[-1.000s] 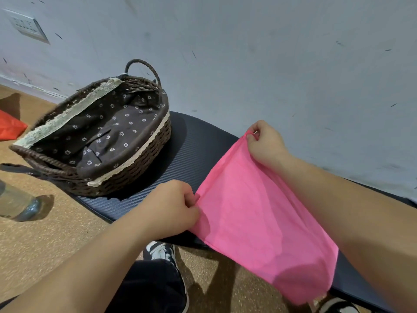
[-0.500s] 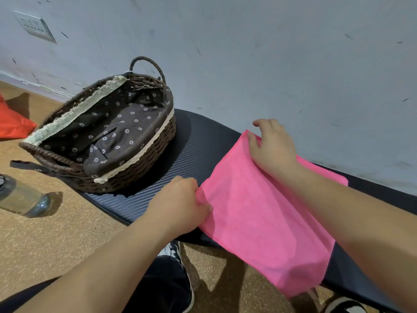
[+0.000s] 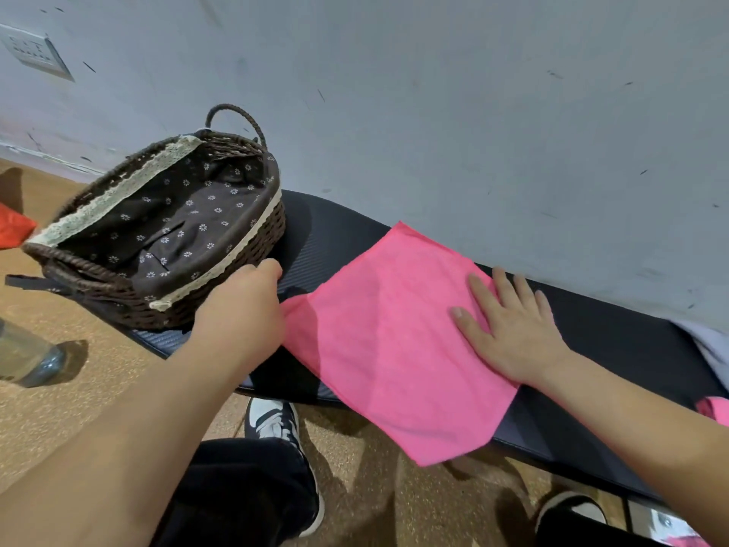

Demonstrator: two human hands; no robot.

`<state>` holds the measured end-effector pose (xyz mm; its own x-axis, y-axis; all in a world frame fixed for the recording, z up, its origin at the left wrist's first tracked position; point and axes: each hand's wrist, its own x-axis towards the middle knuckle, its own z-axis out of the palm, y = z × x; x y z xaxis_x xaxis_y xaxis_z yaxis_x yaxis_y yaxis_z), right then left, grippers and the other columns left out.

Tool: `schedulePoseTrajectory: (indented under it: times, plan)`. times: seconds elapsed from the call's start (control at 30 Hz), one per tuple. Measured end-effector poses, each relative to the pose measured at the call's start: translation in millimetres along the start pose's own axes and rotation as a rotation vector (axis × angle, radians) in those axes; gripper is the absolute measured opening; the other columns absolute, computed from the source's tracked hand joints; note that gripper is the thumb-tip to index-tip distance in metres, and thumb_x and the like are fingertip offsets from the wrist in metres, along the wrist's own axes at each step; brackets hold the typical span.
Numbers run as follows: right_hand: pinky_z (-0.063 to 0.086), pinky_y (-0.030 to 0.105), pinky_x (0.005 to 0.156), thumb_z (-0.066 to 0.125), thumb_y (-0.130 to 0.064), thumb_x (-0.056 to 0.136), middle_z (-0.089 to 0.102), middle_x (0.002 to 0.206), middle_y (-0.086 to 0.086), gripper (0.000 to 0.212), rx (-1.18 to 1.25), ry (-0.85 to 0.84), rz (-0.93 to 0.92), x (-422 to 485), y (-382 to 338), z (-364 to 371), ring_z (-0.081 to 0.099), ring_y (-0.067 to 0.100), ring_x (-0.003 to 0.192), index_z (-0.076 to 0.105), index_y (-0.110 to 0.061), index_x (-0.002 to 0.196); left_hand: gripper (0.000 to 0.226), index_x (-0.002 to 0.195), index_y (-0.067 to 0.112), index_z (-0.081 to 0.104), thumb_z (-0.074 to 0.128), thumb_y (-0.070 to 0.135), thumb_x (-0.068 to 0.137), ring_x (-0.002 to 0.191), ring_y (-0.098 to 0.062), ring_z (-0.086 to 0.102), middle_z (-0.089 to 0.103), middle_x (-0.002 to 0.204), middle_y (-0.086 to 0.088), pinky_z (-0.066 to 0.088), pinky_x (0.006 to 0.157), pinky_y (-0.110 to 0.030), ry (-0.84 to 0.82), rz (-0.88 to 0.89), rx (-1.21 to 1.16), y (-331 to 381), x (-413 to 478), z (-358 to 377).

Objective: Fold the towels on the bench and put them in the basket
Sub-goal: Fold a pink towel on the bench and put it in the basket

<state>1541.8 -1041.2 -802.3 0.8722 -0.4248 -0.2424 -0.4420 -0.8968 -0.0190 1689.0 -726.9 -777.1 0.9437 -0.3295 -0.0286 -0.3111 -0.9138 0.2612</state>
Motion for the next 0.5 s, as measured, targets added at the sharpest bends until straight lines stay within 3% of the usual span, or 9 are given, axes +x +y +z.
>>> schedulePoseTrajectory:
  times: [0.1, 0.17, 0.23, 0.3, 0.37, 0.5]
  plan:
    - [-0.003, 0.052, 0.127, 0.005, -0.080, 0.089, -0.012, 0.172, 0.006, 0.083, 0.018, -0.018, 0.029, -12, 11, 7, -0.010, 0.030, 0.158, -0.005, -0.040, 0.162, 0.022, 0.114, 0.017, 0.056, 0.055, 0.018, 0.093, 0.101, -0.032, 0.056, 0.051, 0.110, -0.004, 0.052, 0.072, -0.048, 0.079, 0.180, 0.029, 37, -14, -3]
    - [-0.003, 0.052, 0.127, 0.002, -0.080, 0.089, -0.015, 0.171, 0.008, 0.085, 0.021, -0.033, 0.044, -16, 12, 9, -0.012, 0.029, 0.158, -0.008, -0.037, 0.162, 0.025, 0.116, 0.017, 0.057, 0.055, 0.027, 0.094, 0.105, -0.030, 0.056, 0.052, 0.114, -0.005, 0.053, 0.078, -0.047, -0.015, 0.299, 0.040, 67, -32, 5]
    - [-0.002, 0.053, 0.126, 0.000, -0.079, 0.088, -0.019, 0.170, 0.011, 0.089, 0.013, -0.074, 0.083, -20, 10, 8, -0.014, 0.030, 0.157, -0.011, -0.031, 0.163, 0.054, 0.135, 0.019, 0.046, 0.051, 0.053, 0.094, 0.125, -0.035, 0.049, 0.047, 0.136, -0.011, 0.048, 0.097, -0.049, -0.287, 0.310, 0.157, 92, -53, 21]
    - [-0.002, 0.055, 0.126, -0.001, -0.078, 0.090, -0.022, 0.168, 0.016, 0.093, -0.025, -0.137, 0.138, -27, 9, 5, -0.017, 0.032, 0.156, -0.013, -0.021, 0.162, 0.084, 0.155, 0.019, 0.021, 0.039, 0.072, 0.092, 0.145, -0.047, 0.026, 0.023, 0.160, -0.019, 0.031, 0.114, -0.058, -0.417, 0.310, 0.271, 105, -60, 36]
    - [-0.004, 0.058, 0.125, -0.003, -0.077, 0.091, -0.024, 0.167, 0.019, 0.096, -0.095, -0.200, 0.193, -40, 11, 1, -0.020, 0.032, 0.156, -0.016, -0.012, 0.161, 0.087, 0.160, 0.021, 0.010, 0.028, 0.075, 0.094, 0.152, -0.047, 0.011, 0.009, 0.168, -0.017, 0.020, 0.121, -0.060, -0.400, 0.323, 0.248, 107, -48, 44]
    - [-0.006, 0.064, 0.122, -0.003, -0.078, 0.091, -0.025, 0.165, 0.023, 0.104, -0.247, -0.306, 0.291, -74, 24, -13, -0.023, 0.036, 0.154, -0.009, 0.001, 0.159, 0.084, 0.159, 0.021, 0.021, 0.019, 0.071, 0.092, 0.154, -0.042, 0.012, 0.014, 0.168, -0.018, 0.019, 0.124, -0.054, -0.311, 0.485, 0.207, 109, -14, 54]
